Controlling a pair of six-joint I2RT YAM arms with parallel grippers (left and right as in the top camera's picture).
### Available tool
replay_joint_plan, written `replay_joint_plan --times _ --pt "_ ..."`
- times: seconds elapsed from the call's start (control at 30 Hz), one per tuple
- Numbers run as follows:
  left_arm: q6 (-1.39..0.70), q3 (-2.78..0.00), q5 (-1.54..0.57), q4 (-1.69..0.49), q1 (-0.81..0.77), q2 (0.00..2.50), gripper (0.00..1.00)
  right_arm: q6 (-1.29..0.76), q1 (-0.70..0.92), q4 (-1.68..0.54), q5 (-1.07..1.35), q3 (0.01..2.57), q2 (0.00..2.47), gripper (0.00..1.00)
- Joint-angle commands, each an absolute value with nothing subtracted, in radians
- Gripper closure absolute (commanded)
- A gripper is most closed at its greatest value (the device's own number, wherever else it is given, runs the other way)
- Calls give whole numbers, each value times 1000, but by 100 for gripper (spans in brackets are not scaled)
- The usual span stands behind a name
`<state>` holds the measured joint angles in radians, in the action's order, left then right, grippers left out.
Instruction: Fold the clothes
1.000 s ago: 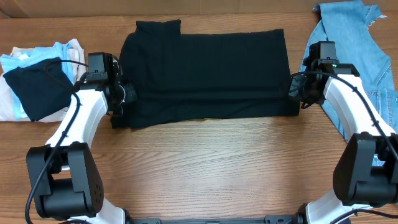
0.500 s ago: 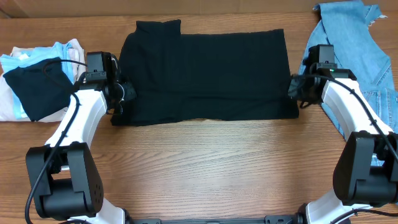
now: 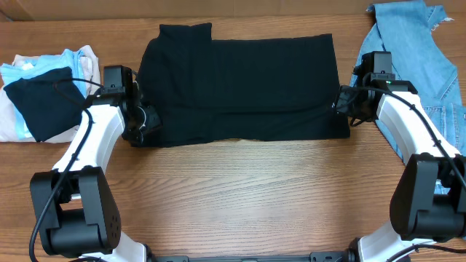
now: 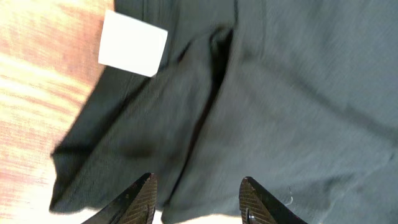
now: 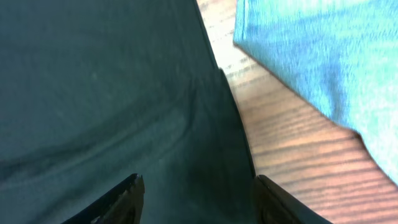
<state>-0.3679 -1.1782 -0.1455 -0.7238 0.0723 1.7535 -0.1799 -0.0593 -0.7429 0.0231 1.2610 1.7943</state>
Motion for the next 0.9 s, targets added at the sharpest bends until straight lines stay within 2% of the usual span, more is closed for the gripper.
replay_joint_plan --times 0.0,0.13,0.23,0.47,0.63,0.87 --pt "-371 -1169 -155 -739 60 1756 50 -179 -68 -756 31 1260 1796 41" --pt "-362 -1138 -155 -701 47 1756 44 -179 -68 -773 31 1260 1796 41" --pt "-362 -1132 -153 -691 40 1759 43 -179 -68 -793 31 1260 1796 41" --pt "-363 -1131 -150 -677 33 1819 46 -179 -68 -818 31 1260 1796 41" --pt "-367 -1131 -149 -649 33 1901 53 -179 -68 -826 31 1260 1796 42" --pt "-379 -1131 -96 -604 40 1922 54 -178 -68 -840 28 1246 1798 42"
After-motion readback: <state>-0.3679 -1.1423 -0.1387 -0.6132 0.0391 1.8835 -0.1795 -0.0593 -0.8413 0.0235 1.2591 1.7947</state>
